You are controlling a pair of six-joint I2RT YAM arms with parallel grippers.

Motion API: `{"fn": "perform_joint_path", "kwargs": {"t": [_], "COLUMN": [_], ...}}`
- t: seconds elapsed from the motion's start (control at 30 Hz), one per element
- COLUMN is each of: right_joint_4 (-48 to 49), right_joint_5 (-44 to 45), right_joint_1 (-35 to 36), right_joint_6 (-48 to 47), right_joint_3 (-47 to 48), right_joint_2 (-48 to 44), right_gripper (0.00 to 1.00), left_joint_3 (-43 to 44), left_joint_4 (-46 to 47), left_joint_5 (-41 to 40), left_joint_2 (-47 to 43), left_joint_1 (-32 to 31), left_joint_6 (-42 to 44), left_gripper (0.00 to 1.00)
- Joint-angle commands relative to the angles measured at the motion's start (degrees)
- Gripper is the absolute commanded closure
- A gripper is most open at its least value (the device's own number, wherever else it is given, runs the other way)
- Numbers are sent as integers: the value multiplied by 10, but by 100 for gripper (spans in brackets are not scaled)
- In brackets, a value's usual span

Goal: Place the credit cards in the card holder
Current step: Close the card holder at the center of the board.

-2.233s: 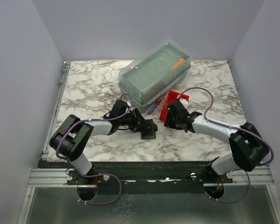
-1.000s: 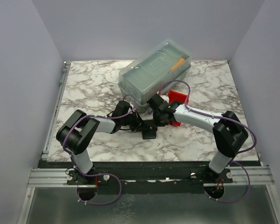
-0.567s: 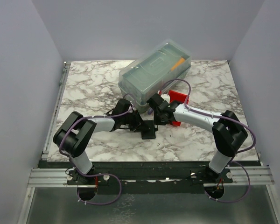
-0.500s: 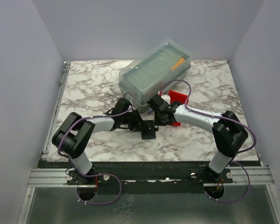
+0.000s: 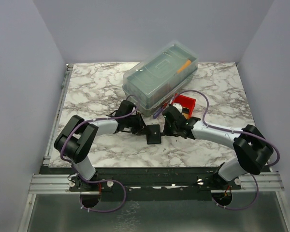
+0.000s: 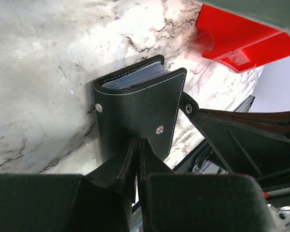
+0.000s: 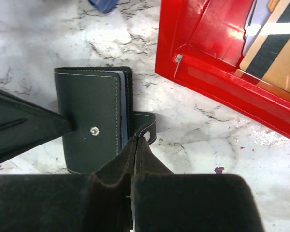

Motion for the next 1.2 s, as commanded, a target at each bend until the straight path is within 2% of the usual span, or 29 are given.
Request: {"fn": "perform_joint_path", "kwargs": {"t": [0.0, 0.13, 0.7, 1.17], "right_joint_4": [85, 125, 154, 169], "right_joint_5": [-34, -68, -153, -183], "right_joint_1": [0, -1, -3, -3], "right_joint_6": [-12, -33, -58, -56], "right_joint_3": [-30, -40, -22, -8], "right_joint_2": [-29, -39, 2, 40], "right_gripper": [100, 100, 100, 100], "left_joint_3": [6, 8, 14, 13], "left_joint_4": [-11, -11, -10, -10], "left_joint_5": [-24, -34, -40, -43], "left_joint_2": [22, 23, 29, 30], "left_joint_1": [-12, -18, -33, -35], "left_joint_6": [13, 8, -3, -4], "left_gripper": [91, 91, 92, 92]}}
